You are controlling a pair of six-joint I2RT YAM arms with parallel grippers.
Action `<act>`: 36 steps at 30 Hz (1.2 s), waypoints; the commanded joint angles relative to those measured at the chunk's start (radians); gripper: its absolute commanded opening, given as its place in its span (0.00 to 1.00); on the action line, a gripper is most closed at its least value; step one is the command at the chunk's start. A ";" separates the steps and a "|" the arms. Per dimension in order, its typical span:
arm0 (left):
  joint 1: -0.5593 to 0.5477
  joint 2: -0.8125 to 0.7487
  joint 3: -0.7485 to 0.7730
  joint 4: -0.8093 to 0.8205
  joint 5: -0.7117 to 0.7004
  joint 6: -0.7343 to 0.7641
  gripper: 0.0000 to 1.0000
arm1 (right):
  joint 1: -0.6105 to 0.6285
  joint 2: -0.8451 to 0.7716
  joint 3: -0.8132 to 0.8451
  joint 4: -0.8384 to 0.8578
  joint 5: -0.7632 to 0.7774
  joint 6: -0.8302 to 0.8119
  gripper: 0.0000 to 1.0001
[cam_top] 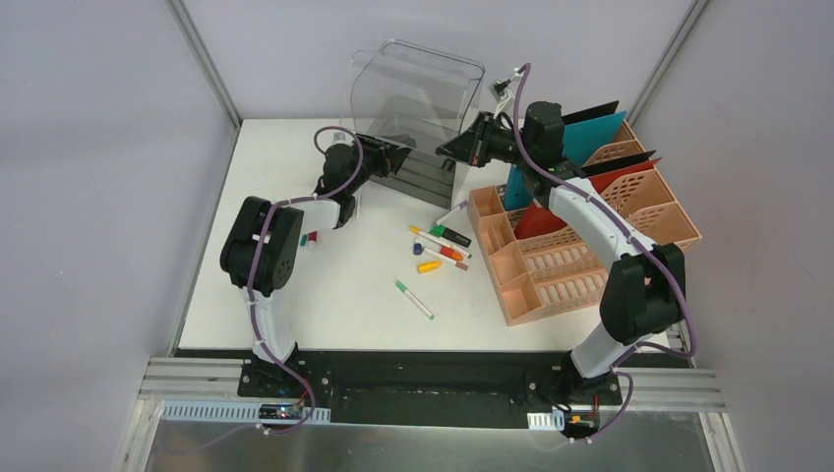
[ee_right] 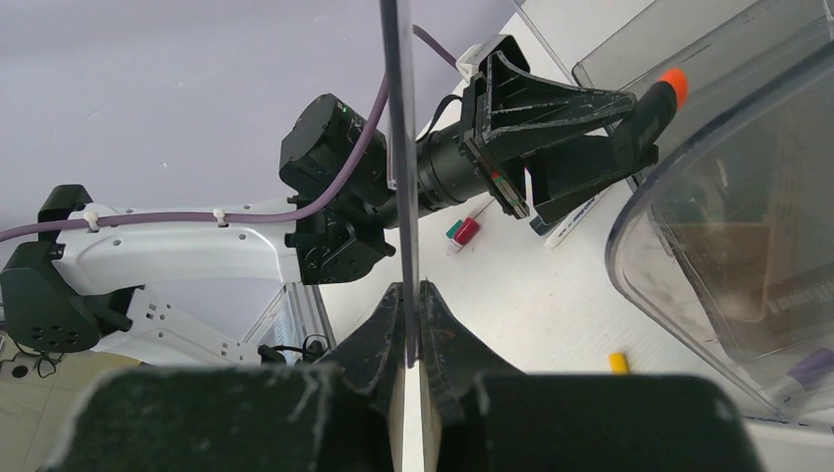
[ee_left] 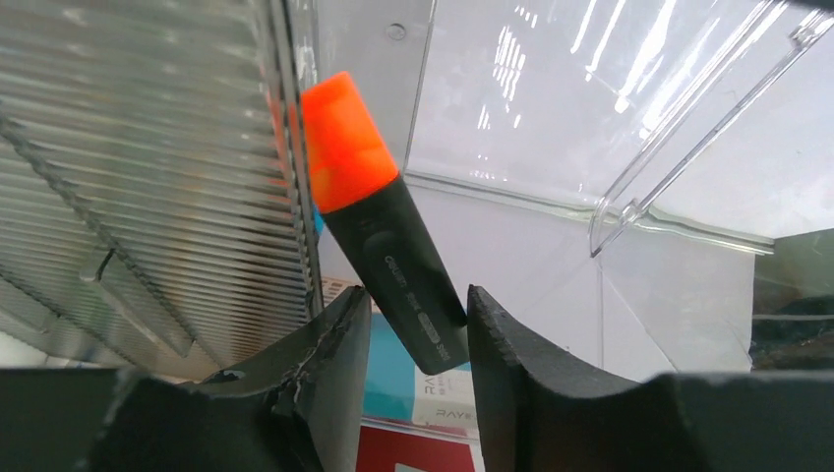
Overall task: Organize the desk
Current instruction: Place the stationery in the storage box, then move the stationery to the center of the board.
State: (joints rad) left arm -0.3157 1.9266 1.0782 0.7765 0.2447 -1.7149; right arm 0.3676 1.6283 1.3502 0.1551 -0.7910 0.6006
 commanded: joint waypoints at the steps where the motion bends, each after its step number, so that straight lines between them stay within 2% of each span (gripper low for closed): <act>1: -0.011 0.006 0.040 0.012 -0.006 0.003 0.41 | -0.007 -0.071 0.003 0.040 -0.025 0.019 0.03; 13: -0.011 -0.029 0.013 0.048 0.018 0.075 0.42 | -0.007 -0.071 0.001 0.040 -0.024 0.016 0.03; 25: -0.011 -0.197 -0.239 0.105 0.040 0.266 0.42 | -0.008 -0.074 -0.002 0.039 -0.021 0.009 0.03; 30: -0.010 -0.309 -0.315 -0.044 0.049 0.458 0.42 | -0.008 -0.083 -0.010 0.025 -0.015 -0.018 0.03; 36: -0.003 -0.526 -0.401 -0.308 -0.064 0.771 0.43 | -0.008 -0.083 -0.017 0.023 -0.013 -0.033 0.04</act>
State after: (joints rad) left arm -0.3153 1.5478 0.7136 0.6205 0.2523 -1.2049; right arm 0.3649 1.6127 1.3304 0.1570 -0.7906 0.5804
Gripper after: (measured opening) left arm 0.426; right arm 0.065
